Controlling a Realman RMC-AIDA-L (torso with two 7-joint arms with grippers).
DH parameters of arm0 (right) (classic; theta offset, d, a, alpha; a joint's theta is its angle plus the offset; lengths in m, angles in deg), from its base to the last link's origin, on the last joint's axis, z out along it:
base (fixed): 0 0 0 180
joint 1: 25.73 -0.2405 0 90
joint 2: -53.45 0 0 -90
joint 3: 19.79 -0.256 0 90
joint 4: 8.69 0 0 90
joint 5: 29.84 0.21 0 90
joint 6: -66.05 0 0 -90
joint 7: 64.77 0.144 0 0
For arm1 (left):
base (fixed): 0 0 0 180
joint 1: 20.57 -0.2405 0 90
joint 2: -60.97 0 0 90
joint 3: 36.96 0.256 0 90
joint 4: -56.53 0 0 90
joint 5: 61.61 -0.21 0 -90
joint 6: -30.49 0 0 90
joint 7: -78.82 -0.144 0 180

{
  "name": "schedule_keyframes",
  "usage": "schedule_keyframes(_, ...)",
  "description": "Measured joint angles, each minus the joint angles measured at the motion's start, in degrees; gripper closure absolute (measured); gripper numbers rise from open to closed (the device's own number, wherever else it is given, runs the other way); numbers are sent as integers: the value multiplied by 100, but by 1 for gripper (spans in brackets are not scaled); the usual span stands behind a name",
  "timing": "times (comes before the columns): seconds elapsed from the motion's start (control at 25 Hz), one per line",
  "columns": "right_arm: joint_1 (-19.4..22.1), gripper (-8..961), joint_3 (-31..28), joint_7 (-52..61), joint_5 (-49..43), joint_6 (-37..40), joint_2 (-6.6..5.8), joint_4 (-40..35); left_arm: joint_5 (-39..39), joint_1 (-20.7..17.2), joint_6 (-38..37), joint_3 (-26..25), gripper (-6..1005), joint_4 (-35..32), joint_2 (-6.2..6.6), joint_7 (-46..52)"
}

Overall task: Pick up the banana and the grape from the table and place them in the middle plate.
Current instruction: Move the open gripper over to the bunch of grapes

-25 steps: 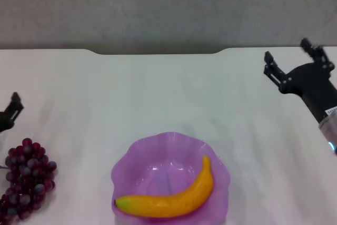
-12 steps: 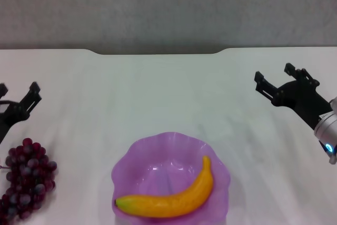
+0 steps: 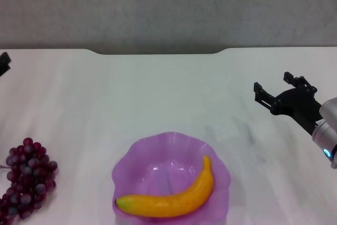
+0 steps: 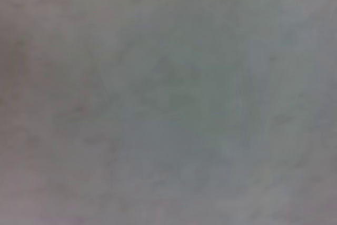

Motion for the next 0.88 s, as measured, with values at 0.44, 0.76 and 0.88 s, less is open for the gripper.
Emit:
schedule_keyframes(0.44, -39, 73, 81, -47, -1, -181, -4, -2, -640, -1263, 6761, 339, 139, -5092, -46, -668)
schedule_keyframes(0.76, -96, 74, 206, -57, 0, -209, 2, -2, 4490, -621, 10503, -2436, 139, -6013, -1068, -6875)
schedule_keyframes(0.88, -163, 74, 279, -59, -1, -274, -1, 70, 4597, -382, 11256, -2652, 139, -6031, -1052, -7330)
